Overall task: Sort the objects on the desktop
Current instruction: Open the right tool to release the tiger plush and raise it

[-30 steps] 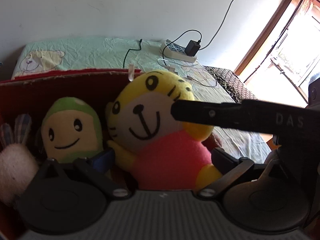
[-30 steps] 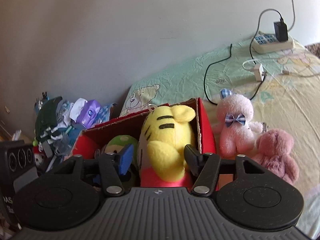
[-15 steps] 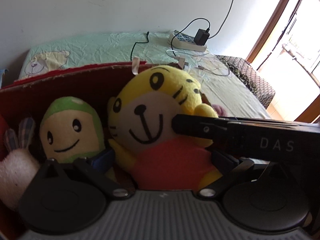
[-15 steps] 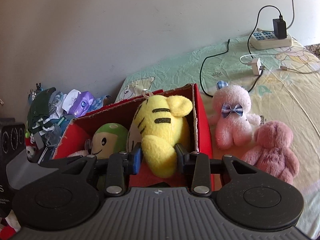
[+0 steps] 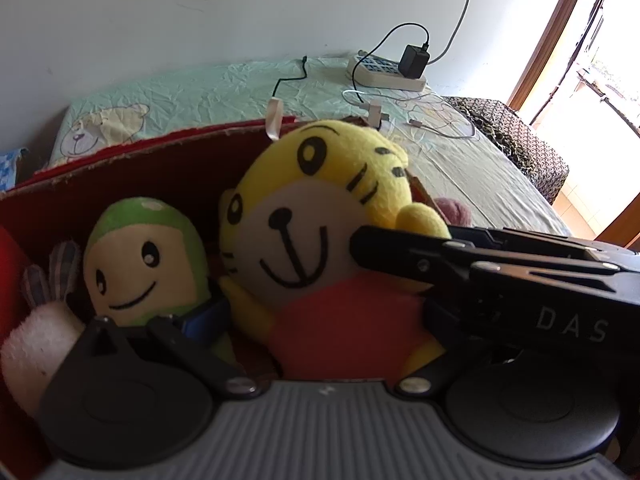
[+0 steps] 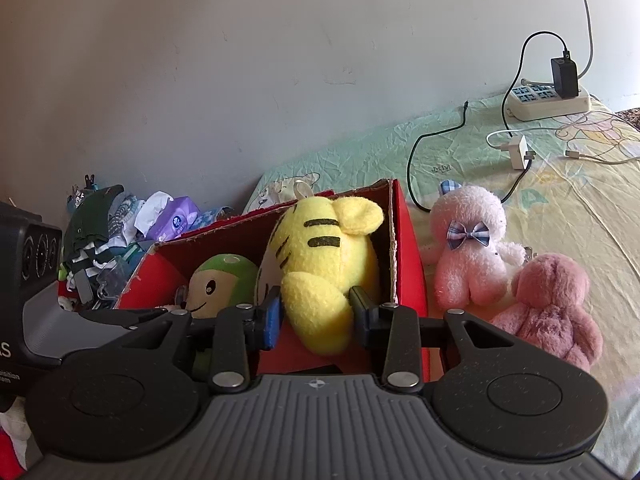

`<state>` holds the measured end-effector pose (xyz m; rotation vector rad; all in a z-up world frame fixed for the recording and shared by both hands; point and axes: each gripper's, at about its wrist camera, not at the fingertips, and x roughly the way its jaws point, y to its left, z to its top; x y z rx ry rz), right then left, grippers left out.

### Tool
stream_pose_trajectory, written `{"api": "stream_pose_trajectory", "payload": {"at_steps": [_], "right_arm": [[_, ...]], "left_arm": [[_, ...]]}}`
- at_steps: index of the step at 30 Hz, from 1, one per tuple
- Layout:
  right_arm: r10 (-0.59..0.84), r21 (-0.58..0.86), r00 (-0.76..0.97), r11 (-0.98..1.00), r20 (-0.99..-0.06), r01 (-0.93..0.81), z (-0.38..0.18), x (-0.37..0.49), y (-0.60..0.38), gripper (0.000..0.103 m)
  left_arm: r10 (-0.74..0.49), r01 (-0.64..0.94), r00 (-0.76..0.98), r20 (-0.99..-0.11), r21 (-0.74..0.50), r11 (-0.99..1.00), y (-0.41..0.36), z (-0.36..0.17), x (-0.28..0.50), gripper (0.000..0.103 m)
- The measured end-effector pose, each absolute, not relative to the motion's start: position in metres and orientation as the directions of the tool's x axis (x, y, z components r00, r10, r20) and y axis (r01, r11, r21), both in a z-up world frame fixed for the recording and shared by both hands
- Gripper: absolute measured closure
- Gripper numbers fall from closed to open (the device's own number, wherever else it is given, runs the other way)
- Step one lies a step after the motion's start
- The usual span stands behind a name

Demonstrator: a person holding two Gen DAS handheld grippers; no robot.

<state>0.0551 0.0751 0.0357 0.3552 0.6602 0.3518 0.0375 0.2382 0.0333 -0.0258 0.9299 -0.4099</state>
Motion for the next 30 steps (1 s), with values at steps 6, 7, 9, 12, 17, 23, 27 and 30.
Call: {"api": "stream_pose_trajectory", "payload": {"at_steps": [6,7,9,12,17,23,27,30], "right_arm": [[0.422,0.422,0.742,0.883,-0.520,-0.206,0.0344,0.0533,0.0752,0.065],[0.422,0.422,0.743,0.883,-0.519,-0.206,0.0344,0.0533,0.0752,0.065],[0.422,0.422,0.745,0.883,-0.517,-0.206,0.0339,0.0527,0.0748,0.065],[0.423,0.421,0.747,0.882,-0.513,-0.210,0.0337,0.0519,0.0746,0.065],[0.429,0.416,0.750,0.881,-0.503,-0.225,0.0328,0.0505,0.0742,0.066],[0.431,0.415,0.753,0.880,-0.497,-0.230,0.0322,0.0498,0.0736,0.066],[0.433,0.417,0.759,0.878,-0.486,-0.234,0.0308,0.0483,0.0726,0.067],[0.434,0.417,0.759,0.878,-0.485,-0.235,0.0304,0.0483,0.0725,0.067]], "left_arm": [[-0.337,0.333,0.531,-0.777,-0.174,0.927,0.2356,0.0337,0.0377,0.000],[-0.334,0.333,0.532,-0.778,-0.171,0.927,0.2351,0.0337,0.0375,0.000],[-0.330,0.332,0.533,-0.779,-0.166,0.929,0.2347,0.0338,0.0372,0.000],[-0.321,0.331,0.535,-0.781,-0.157,0.931,0.2338,0.0337,0.0368,0.000],[-0.308,0.333,0.546,-0.779,-0.135,0.933,0.2319,0.0340,0.0345,0.000],[-0.299,0.326,0.553,-0.778,-0.128,0.937,0.2323,0.0338,0.0332,0.000],[-0.288,0.323,0.558,-0.778,-0.117,0.939,0.2308,0.0338,0.0323,0.000],[-0.284,0.320,0.557,-0.780,-0.114,0.941,0.2300,0.0334,0.0323,0.000]]}}
